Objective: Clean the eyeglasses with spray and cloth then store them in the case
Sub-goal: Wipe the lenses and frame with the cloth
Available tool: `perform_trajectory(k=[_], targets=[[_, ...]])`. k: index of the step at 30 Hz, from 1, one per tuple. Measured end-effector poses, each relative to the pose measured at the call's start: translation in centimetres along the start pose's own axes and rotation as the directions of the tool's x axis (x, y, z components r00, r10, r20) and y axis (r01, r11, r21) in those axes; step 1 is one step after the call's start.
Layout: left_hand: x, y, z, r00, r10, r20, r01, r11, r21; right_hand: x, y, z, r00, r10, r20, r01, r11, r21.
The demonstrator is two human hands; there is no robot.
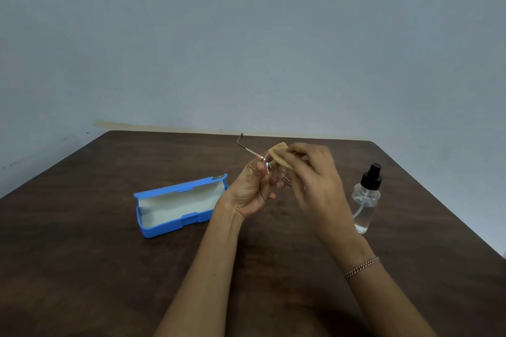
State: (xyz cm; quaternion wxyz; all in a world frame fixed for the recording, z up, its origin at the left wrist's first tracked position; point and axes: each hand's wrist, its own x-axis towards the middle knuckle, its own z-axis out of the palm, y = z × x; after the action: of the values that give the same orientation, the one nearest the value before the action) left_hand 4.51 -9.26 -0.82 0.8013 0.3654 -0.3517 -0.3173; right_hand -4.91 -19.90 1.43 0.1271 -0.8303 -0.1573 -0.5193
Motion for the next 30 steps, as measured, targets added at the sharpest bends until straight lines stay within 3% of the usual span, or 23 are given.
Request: perform_trajectory(k=[3, 7, 12, 18, 23, 28, 30], targets=[[0.3, -0.3, 0.0, 1.0, -0.01, -0.018, 0.01, 1.0, 0.023, 0.1, -0.1, -0.2, 0.999, 0.05, -0.019, -0.05, 0.999, -0.002], [0.1, -0.1, -0.2, 1.0, 0.016, -0.027, -0.015, 1.0, 0.022, -0.1, -0.9, 0.4, 0.998, -0.044, 0.043, 0.044, 0.999, 0.006], [0.3, -0.2, 0.0, 1.0, -0.007, -0.03, 0.009, 0.996, 0.084, 0.1, 0.2, -0.5, 0.997, 0.075, -0.014, -0.076, 0.996, -0.046], [-0.1, 0.0, 0.2, 1.0, 0.018, -0.023, -0.015, 0.992, 0.123, 0.0, -0.7, -0.2, 1.0, 0.015, 0.021, -0.015, 1.0, -0.008], [0.1, -0.3, 0.4, 0.999, 0.028, -0.024, -0.026, 0.995, 0.096, 0.0, 0.2, -0.5, 0.996, 0.092, -0.01, -0.093, 0.995, -0.036], [0.0, 0.1, 0.3, 0.992, 0.104, -0.065, -0.099, 0.993, 0.07, 0.1, -0.6, -0.5, 0.995, 0.008, 0.098, -0.018, 0.994, 0.108], [-0.1, 0.3, 0.3, 0.99, 0.126, -0.071, -0.121, 0.991, 0.059, 0.1, -0.3, -0.7, 0.993, -0.032, 0.112, 0.023, 0.996, 0.085]])
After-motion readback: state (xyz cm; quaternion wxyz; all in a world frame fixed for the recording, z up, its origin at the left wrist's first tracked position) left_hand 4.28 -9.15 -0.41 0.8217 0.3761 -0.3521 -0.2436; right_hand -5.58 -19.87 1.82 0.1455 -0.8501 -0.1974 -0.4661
